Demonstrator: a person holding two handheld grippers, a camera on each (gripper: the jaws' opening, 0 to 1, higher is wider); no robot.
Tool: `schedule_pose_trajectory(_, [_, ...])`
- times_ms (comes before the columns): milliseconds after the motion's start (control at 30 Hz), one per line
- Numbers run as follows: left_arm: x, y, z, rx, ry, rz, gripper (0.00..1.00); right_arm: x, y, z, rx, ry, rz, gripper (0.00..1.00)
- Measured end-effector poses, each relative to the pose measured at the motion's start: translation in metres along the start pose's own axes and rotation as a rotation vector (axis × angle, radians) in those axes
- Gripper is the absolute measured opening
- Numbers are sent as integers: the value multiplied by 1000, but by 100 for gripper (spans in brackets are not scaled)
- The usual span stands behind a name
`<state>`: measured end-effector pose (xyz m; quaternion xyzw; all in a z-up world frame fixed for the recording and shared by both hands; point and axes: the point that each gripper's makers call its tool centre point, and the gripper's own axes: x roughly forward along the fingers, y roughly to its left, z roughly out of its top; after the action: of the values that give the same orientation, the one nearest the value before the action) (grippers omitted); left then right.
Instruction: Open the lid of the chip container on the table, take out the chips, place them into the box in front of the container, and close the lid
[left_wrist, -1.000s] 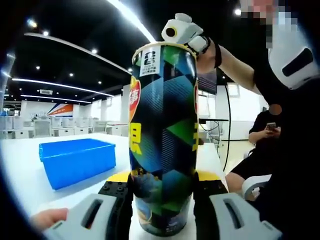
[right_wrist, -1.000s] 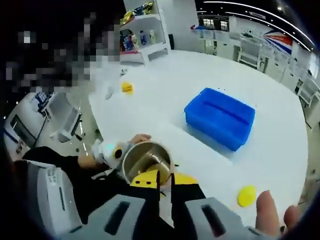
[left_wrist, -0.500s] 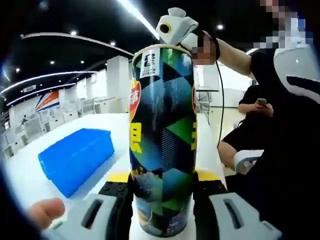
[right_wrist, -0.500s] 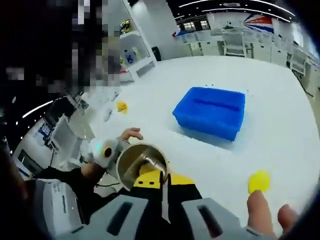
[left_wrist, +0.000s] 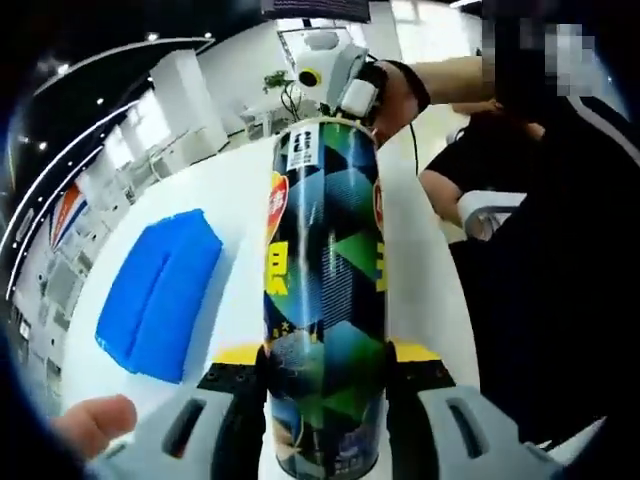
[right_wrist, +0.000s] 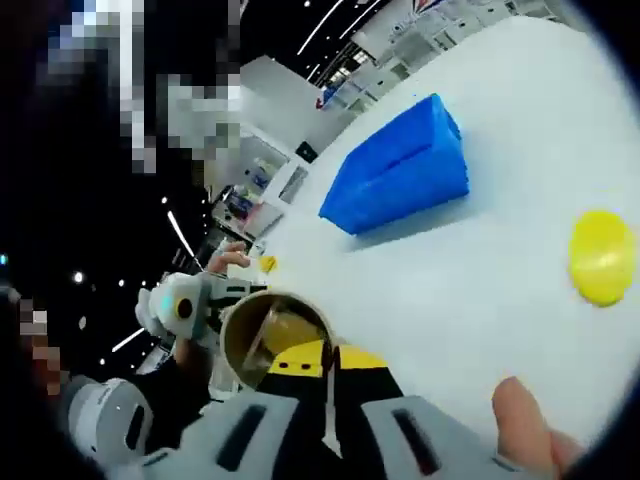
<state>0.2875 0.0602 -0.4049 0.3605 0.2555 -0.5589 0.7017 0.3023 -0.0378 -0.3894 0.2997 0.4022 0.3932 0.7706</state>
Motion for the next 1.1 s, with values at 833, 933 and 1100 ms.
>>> schedule_pose_trajectory(833, [17,-8,-20,168,210,87,47,32,-39,-33,-106,22,-105,1])
schedule_pose_trajectory(933, [16,-10,-22,166,200,92,47,31,-41,-30,-132,15,-110,1])
schedule_pose_trajectory(1100, [15,-12,-23,180,198,96,47,23,-43,-20,-82,3,-49,1])
